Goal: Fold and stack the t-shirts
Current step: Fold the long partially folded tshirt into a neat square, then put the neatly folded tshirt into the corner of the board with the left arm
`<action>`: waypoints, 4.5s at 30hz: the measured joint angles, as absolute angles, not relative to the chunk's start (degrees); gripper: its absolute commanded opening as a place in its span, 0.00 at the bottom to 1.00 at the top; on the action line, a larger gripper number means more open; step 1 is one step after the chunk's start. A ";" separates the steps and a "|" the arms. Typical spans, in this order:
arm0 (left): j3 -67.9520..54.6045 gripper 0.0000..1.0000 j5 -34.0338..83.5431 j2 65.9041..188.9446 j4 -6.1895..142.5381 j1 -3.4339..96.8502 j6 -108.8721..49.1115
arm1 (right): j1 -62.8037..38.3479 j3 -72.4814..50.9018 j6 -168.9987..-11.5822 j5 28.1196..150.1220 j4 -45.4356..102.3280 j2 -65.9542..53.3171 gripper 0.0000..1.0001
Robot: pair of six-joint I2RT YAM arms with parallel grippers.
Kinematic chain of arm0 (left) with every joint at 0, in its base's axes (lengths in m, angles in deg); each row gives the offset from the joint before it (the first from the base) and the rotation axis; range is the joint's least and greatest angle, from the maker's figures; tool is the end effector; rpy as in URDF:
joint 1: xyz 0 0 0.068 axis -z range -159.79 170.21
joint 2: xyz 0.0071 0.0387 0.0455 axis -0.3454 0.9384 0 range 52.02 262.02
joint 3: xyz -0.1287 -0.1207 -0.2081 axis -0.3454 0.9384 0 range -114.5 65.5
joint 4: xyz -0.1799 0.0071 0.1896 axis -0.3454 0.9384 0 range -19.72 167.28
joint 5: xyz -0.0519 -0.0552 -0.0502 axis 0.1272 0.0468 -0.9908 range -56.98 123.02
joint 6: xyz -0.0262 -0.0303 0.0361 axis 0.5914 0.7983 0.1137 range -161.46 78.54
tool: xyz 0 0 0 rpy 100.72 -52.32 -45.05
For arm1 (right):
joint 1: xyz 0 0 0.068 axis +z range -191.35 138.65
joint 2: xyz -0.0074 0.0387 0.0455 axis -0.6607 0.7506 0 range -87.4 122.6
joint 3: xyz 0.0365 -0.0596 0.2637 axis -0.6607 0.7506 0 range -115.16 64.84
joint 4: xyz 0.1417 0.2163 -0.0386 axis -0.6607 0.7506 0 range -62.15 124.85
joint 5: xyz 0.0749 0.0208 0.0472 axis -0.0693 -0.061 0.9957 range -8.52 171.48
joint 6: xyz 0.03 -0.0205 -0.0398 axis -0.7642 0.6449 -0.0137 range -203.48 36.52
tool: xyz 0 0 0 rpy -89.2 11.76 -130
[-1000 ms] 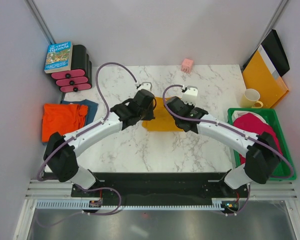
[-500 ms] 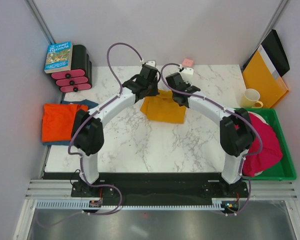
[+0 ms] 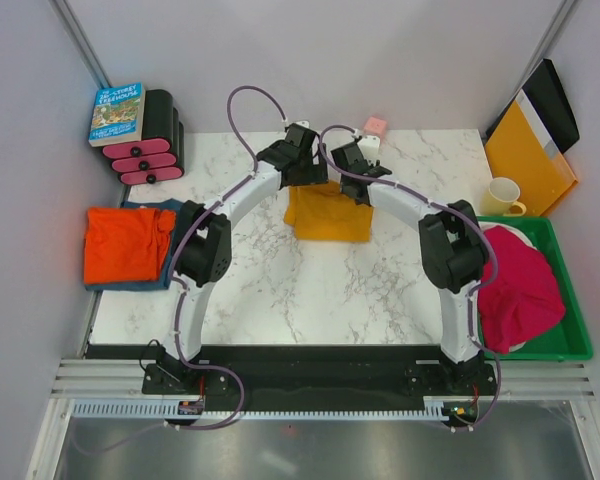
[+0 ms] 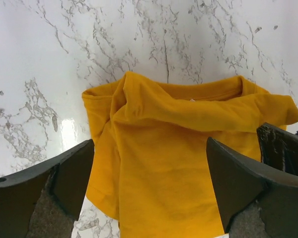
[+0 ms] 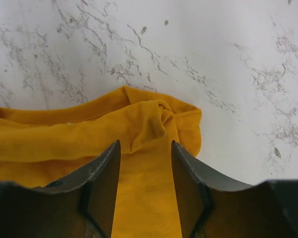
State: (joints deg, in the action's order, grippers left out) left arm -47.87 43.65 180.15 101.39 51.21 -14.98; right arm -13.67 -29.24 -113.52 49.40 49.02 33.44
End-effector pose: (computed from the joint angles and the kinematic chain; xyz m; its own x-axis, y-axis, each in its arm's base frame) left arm 0.4415 -0.2576 0.2385 -0.7274 -0.0741 -0.6822 0.0803 0.9781 -0.1918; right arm 0.4259 0.2020 0.2061 -0.6083 0.1599 -0.7774 0.2611 0.9653 -0.0057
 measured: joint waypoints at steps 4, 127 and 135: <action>-46.40 0.95 43.41 177.84 101.02 51.15 -14.74 | -12.84 -25.52 -113.26 50.34 47.93 27.49 0.26; 54.42 1.00 41.66 133.32 6.49 27.69 -43.77 | 5.95 -5.76 -118.61 42.37 54.55 5.15 0.00; 22.40 1.00 35.56 128.70 53.52 29.01 -48.01 | 5.19 -12.47 -117.74 43.74 54.37 16.63 0.00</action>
State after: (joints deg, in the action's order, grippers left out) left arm 22.40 35.56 128.70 53.52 29.01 -48.01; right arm 5.19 -12.47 -117.74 43.74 54.37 16.63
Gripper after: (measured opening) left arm 0.993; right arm 0.007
